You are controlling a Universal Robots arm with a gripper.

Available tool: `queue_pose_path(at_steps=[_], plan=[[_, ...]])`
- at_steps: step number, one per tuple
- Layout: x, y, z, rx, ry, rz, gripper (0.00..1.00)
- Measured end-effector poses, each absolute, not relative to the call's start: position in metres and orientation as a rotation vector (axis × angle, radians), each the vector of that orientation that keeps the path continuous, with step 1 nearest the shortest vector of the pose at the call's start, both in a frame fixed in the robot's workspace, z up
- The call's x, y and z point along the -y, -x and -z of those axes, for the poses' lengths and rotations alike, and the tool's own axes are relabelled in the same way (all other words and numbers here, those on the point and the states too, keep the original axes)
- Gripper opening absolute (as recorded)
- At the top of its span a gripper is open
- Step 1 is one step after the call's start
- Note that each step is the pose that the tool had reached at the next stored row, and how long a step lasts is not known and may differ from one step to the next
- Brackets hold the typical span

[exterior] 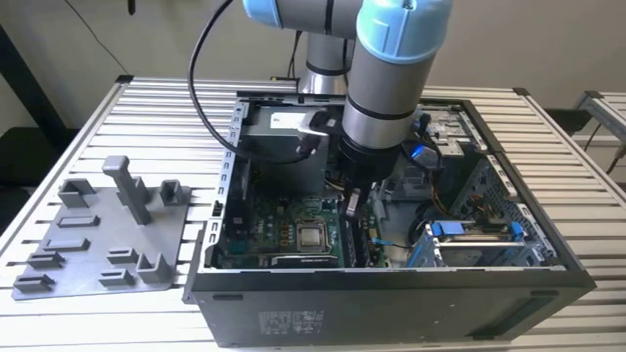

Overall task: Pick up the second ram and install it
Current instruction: 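Press down the second ram until it locks into place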

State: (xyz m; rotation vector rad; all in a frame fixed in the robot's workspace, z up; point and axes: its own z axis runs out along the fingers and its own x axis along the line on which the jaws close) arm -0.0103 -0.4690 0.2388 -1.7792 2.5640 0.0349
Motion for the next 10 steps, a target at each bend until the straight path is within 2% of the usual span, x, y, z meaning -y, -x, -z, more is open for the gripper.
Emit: queue_pose_path(at_steps=[10], plan=[[0.4690,0.0106,-0.2389,-2.419,1.966,-0.031,0.11]])
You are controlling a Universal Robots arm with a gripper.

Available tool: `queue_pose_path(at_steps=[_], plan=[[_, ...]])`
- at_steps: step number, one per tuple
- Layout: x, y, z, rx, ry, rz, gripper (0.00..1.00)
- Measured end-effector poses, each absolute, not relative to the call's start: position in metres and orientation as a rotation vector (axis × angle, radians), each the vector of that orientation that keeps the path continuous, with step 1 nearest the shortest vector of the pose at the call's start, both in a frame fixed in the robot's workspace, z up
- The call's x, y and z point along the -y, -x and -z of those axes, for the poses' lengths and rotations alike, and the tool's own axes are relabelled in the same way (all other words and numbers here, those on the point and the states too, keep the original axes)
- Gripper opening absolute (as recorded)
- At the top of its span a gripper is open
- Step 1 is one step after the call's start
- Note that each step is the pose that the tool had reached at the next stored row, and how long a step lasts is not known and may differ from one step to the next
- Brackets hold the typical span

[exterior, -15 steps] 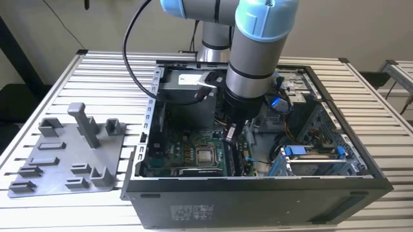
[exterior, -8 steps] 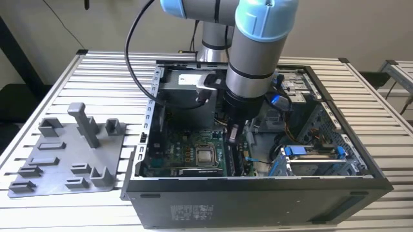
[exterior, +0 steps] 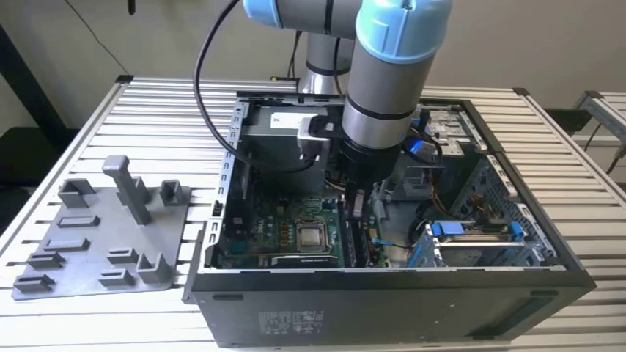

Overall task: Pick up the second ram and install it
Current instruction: 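Press down the second ram until it locks into place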

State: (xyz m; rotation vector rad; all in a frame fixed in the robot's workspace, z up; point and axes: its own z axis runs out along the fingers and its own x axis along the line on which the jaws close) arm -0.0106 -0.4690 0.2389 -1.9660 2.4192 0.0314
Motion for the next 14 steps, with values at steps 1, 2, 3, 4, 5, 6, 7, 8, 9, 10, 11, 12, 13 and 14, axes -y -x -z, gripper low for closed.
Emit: queue_pose_path(at_steps=[1,2,3,4,5,6,7,8,9,10,11,12,13,14], plan=[[0.4690,0.0107,-0.2388,-2.407,1.981,-0.031,0.11],[0.4690,0.0108,-0.2389,-2.394,1.997,-0.032,0.11],[0.4689,0.0108,-0.2388,-2.380,2.014,-0.032,0.11],[0.4690,0.0108,-0.2388,-2.363,2.034,-0.032,0.11],[0.4690,0.0109,-0.2387,-2.347,2.052,-0.032,0.11],[0.4690,0.0109,-0.2386,-2.330,2.071,-0.032,0.11],[0.4690,0.0109,-0.2386,-2.311,2.092,-0.031,0.11],[0.4690,0.0109,-0.2386,-2.294,2.110,-0.031,0.11],[0.4690,0.0109,-0.2385,-2.291,2.113,-0.031,0.11],[0.4690,0.0109,-0.2385,-2.291,2.113,-0.031,0.11],[0.4690,0.0106,-0.2384,-2.290,2.113,-0.031,0.11],[0.4691,0.0106,-0.2377,-2.290,2.112,-0.033,0.11],[0.4691,0.0106,-0.2360,-2.290,2.112,-0.033,0.11],[0.4691,0.0106,-0.2344,-2.290,2.112,-0.032,0.11]])
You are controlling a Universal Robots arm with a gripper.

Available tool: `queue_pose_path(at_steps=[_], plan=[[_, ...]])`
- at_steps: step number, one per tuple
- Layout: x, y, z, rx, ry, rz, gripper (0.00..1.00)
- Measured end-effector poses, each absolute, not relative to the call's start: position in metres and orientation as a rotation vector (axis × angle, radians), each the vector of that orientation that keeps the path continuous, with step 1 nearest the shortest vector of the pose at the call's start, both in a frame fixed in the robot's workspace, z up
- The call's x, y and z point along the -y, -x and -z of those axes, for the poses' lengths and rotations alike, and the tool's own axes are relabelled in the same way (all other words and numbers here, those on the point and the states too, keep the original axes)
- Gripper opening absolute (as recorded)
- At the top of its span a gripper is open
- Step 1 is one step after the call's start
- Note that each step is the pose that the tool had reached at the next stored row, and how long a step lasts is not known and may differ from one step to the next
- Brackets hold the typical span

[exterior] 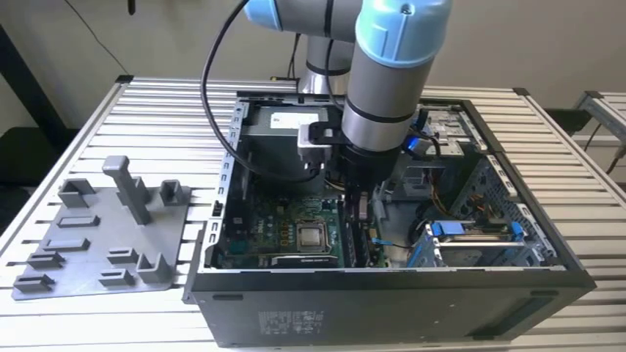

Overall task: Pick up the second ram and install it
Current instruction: 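Press down the second ram until it locks into place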

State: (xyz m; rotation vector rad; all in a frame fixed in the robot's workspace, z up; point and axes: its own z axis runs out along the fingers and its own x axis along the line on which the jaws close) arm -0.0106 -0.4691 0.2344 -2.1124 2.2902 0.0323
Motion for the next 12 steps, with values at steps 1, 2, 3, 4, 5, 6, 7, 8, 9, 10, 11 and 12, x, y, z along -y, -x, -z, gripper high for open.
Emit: queue_pose_path(at_steps=[1,2,3,4,5,6,7,8,9,10,11,12], plan=[[0.469,0.011,-0.232,-2.290,2.112,-0.032,0.11],[0.469,0.011,-0.231,-2.290,2.113,-0.032,0.11],[0.469,0.011,-0.229,-2.290,2.112,-0.032,0.11],[0.469,0.011,-0.227,-2.290,2.113,-0.032,0.11],[0.469,0.011,-0.225,-2.290,2.112,-0.032,0.11],[0.469,0.011,-0.224,-2.291,2.113,-0.032,0.11],[0.469,0.011,-0.222,-2.291,2.114,-0.031,0.11],[0.469,0.011,-0.220,-2.291,2.113,-0.031,0.11],[0.469,0.011,-0.219,-2.291,2.114,-0.031,0.11],[0.469,0.011,-0.218,-2.291,2.113,-0.032,0.11],[0.469,0.011,-0.218,-2.290,2.113,-0.032,0.11],[0.469,0.011,-0.220,-2.289,2.113,-0.033,0.11]])
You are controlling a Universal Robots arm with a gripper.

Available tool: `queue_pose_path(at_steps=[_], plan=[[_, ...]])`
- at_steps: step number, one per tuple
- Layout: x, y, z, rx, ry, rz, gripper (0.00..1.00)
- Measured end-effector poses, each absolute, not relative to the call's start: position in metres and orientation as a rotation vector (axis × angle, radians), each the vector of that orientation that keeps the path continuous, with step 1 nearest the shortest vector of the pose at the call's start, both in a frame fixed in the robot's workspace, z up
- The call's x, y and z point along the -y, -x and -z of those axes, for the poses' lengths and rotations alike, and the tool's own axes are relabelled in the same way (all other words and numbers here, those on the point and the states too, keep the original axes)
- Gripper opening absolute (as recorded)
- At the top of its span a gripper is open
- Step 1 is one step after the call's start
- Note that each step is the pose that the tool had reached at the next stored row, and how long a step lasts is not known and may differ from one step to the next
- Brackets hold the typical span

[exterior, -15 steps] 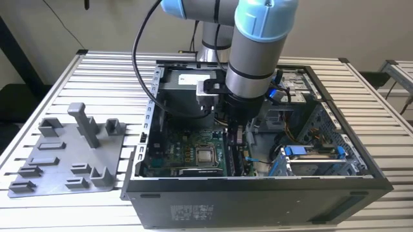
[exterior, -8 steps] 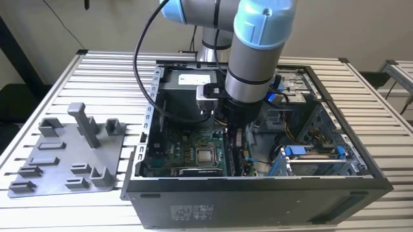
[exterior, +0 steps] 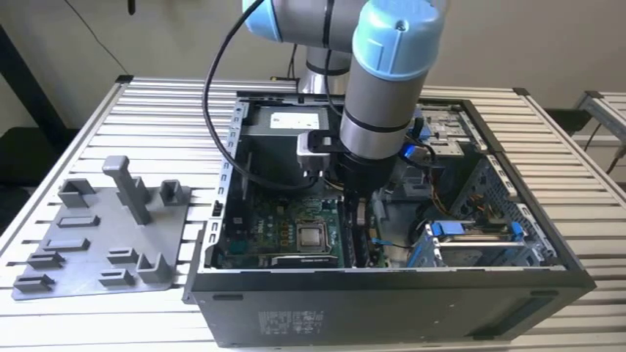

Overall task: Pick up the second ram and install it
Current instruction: 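Press down the second ram until it locks into place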

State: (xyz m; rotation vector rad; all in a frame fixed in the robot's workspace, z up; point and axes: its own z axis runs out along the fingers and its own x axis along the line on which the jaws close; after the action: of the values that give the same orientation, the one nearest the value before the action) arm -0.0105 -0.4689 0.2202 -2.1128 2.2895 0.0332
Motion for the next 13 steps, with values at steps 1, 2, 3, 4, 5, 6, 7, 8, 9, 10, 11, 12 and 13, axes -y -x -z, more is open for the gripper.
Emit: queue_pose_path(at_steps=[1,2,3,4,5,6,7,8,9,10,11,12,13], plan=[[0.468,0.010,-0.223,-2.287,2.110,-0.037,0.11],[0.469,0.010,-0.228,-2.288,2.111,-0.035,0.11],[0.469,0.011,-0.233,-2.289,2.112,-0.034,0.11],[0.469,0.011,-0.237,-2.289,2.112,-0.034,0.11],[0.469,0.011,-0.239,-2.289,2.112,-0.034,0.11],[0.469,0.011,-0.242,-2.289,2.112,-0.034,0.11],[0.469,0.011,-0.243,-2.289,2.112,-0.034,0.11],[0.469,0.011,-0.244,-2.289,2.112,-0.034,0.11],[0.469,0.011,-0.244,-2.289,2.112,-0.034,0.11],[0.469,0.011,-0.244,-2.289,2.112,-0.034,0.11],[0.469,0.011,-0.244,-2.289,2.112,-0.034,0.11],[0.469,0.011,-0.244,-2.289,2.112,-0.034,0.11],[0.469,0.011,-0.244,-2.289,2.112,-0.034,0.11]])
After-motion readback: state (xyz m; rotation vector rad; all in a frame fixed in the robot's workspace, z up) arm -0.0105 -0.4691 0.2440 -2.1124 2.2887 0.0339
